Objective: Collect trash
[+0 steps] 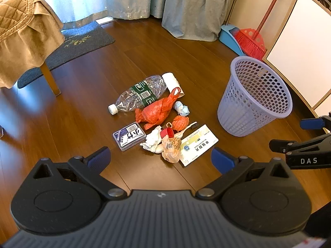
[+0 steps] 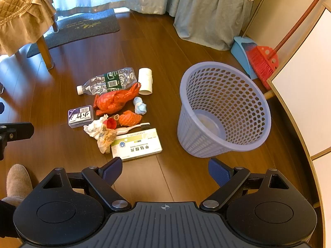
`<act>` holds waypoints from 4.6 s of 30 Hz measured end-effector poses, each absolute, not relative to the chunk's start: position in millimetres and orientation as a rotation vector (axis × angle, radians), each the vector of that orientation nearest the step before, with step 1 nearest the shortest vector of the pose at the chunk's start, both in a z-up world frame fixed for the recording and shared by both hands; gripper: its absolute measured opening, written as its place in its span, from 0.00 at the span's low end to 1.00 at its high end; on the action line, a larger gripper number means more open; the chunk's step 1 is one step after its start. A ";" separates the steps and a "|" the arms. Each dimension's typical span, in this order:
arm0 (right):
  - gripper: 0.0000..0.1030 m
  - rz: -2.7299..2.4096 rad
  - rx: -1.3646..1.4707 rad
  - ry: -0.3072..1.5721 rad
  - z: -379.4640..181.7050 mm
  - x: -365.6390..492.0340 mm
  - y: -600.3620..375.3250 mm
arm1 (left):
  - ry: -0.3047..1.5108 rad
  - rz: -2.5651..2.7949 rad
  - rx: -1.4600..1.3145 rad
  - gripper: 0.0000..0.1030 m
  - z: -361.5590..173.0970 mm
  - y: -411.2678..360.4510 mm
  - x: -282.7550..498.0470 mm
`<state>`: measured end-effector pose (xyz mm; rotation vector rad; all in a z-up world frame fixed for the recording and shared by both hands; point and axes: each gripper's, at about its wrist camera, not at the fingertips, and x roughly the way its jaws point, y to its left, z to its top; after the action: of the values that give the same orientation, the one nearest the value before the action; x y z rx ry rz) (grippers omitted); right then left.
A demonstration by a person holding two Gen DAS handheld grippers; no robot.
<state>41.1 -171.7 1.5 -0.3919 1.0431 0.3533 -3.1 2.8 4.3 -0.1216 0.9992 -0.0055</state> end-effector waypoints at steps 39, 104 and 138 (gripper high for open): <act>0.60 0.589 -0.546 0.933 30.7 104.4 -221.9 | 0.840 -0.106 0.101 0.98 39.4 33.0 72.7; 0.17 0.835 -0.706 0.708 -137.0 138.6 -260.3 | 0.811 -0.371 0.251 0.94 -82.5 29.6 132.7; 0.05 0.748 -1.233 0.575 -183.3 116.1 -201.2 | 0.901 -0.325 0.198 0.91 -113.1 46.4 134.5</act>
<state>116.1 -201.2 -183.3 -1.2329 0.5750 0.7477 134.5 46.4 -113.1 0.1978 0.9008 -0.3246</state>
